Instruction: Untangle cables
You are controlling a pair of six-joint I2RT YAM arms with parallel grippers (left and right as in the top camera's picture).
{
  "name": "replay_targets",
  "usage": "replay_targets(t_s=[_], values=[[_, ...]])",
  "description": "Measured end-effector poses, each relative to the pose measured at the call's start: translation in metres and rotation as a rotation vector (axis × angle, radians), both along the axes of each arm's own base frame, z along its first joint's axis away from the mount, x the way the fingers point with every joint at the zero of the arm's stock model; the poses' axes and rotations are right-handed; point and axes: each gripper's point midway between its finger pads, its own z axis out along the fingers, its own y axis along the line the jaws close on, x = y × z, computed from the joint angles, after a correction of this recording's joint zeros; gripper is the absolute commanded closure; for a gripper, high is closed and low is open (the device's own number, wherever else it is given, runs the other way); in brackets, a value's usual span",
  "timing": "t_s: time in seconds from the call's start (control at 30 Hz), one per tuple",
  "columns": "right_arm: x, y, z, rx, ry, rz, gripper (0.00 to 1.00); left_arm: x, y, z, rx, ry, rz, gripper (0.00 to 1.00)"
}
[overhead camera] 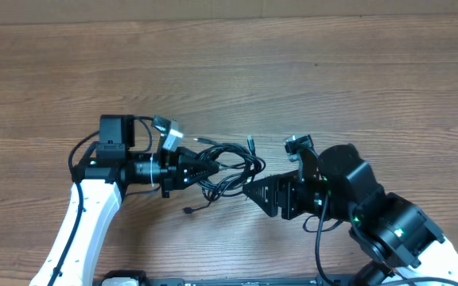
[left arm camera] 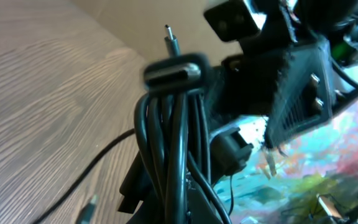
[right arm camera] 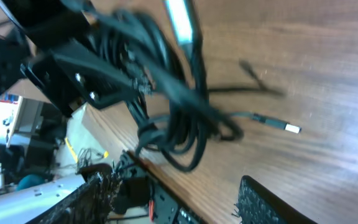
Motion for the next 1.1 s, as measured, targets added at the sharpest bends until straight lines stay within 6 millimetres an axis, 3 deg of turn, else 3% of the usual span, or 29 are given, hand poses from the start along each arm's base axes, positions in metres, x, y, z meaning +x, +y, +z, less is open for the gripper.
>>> replay_targets(t_s=[0.33, 0.43, 0.63, 0.97, 1.1], values=[[0.012, 0.011, -0.012, -0.008, 0.036, -0.004, 0.38, 0.016, 0.003, -0.014, 0.088, 0.189, 0.095, 0.96], [0.021, 0.007, -0.019, -0.055, 0.007, -0.034, 0.45, 0.016, 0.003, -0.014, 0.088, 0.208, 0.097, 0.96], [0.041, -0.001, -0.019, -0.129, -0.134, -0.06, 0.5, 0.014, 0.003, -0.016, 0.092, 0.245, 0.102, 0.96], [0.054, -0.008, -0.012, -0.266, -0.406, 0.048, 0.57, 0.015, 0.003, -0.018, 0.102, 0.253, 0.11, 0.96], [0.069, -0.01, 0.0, -0.301, -0.524, 0.028, 0.58, 0.015, 0.004, -0.018, 0.104, 0.253, 0.111, 0.96]])
